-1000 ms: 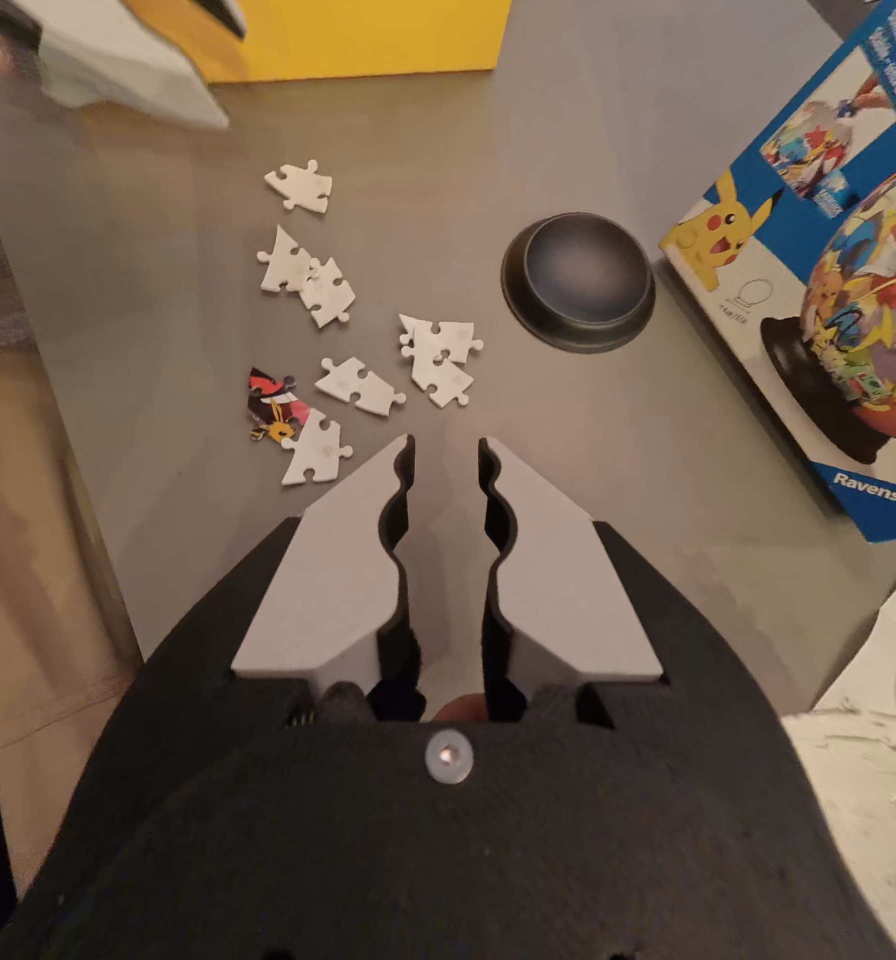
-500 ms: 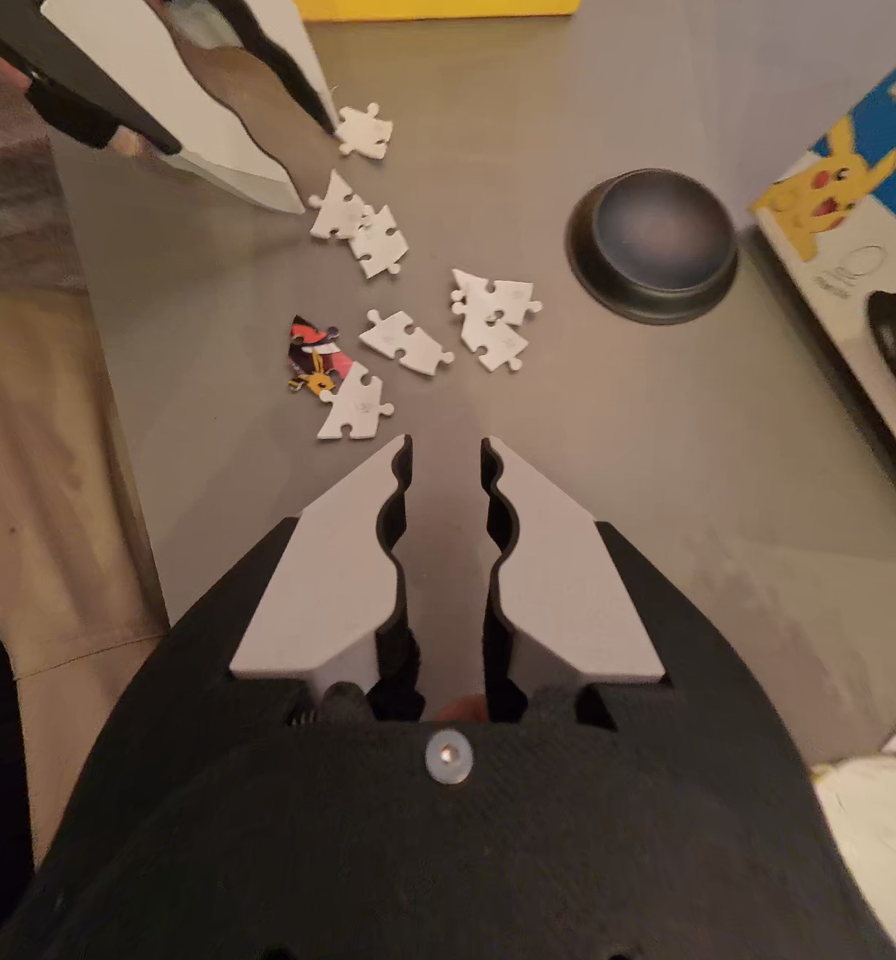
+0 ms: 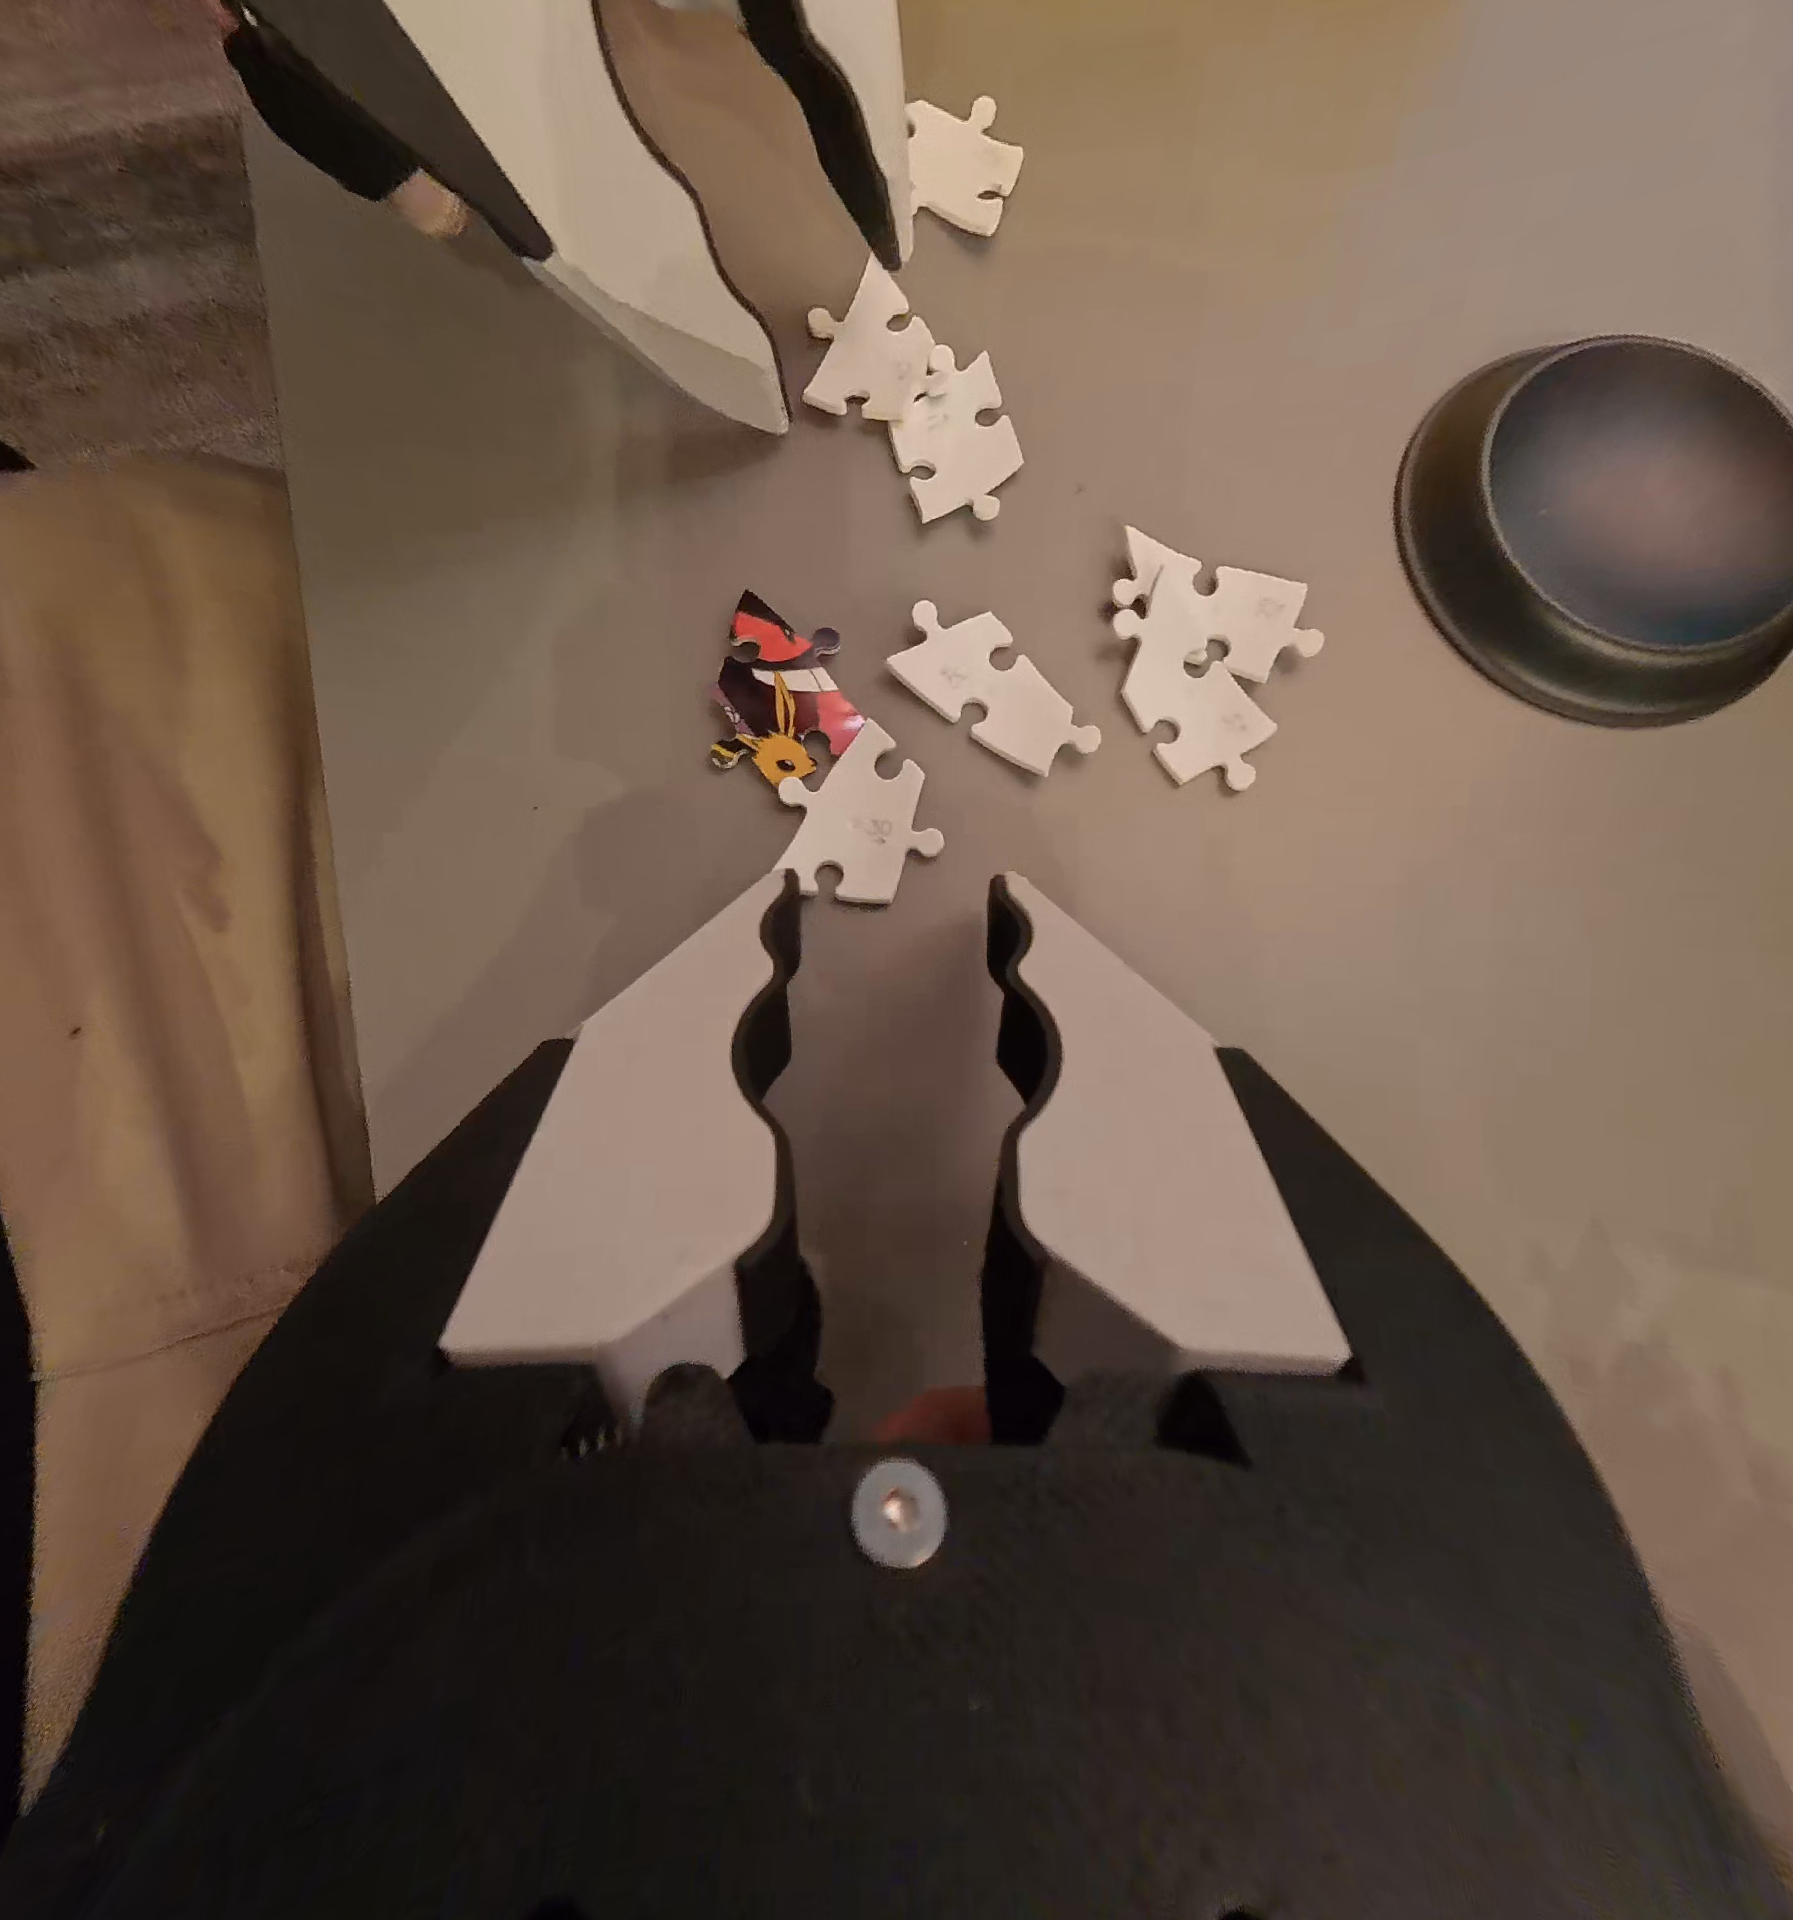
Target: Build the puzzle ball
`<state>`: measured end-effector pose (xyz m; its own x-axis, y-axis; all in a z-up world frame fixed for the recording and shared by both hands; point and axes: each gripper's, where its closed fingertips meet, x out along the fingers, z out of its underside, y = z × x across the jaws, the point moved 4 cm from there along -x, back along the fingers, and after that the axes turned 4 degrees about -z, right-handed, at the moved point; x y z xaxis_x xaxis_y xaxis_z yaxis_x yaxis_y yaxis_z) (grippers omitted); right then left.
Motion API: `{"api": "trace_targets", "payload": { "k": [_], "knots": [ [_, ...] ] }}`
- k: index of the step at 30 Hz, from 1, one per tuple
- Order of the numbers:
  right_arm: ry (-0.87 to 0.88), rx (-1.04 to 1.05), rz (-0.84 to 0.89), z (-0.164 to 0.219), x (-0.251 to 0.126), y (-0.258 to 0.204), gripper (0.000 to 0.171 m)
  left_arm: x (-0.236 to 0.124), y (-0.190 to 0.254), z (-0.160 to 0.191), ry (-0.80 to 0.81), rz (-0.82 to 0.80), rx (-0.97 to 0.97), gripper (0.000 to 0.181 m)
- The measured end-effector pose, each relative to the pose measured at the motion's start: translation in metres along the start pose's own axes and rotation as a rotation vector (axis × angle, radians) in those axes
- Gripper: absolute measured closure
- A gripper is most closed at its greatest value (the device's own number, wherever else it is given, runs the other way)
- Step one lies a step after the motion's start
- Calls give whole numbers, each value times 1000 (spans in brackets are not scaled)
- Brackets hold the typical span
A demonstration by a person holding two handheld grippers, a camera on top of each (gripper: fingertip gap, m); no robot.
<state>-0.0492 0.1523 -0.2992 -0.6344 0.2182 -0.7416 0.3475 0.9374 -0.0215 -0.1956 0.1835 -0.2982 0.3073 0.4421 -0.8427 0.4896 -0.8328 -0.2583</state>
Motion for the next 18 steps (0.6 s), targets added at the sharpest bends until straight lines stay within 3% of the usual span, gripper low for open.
{"api": "trace_targets", "payload": {
  "k": [2, 9, 14, 18],
  "knots": [
    [4, 5, 4, 0, 5, 0, 133, 0, -1, -1, 4, 3, 3, 144],
    [19, 18, 19, -2, 7, -2, 146, -2, 4, -16, 56, 25, 56, 144],
    [41, 13, 73, -7, -7, 5, 145, -9, 42, -38, 149, 126, 181, 147],
    [35, -3, 59, -5, -7, 2, 145, -3, 63, -42, 150, 94, 307, 147]
  ]
}}
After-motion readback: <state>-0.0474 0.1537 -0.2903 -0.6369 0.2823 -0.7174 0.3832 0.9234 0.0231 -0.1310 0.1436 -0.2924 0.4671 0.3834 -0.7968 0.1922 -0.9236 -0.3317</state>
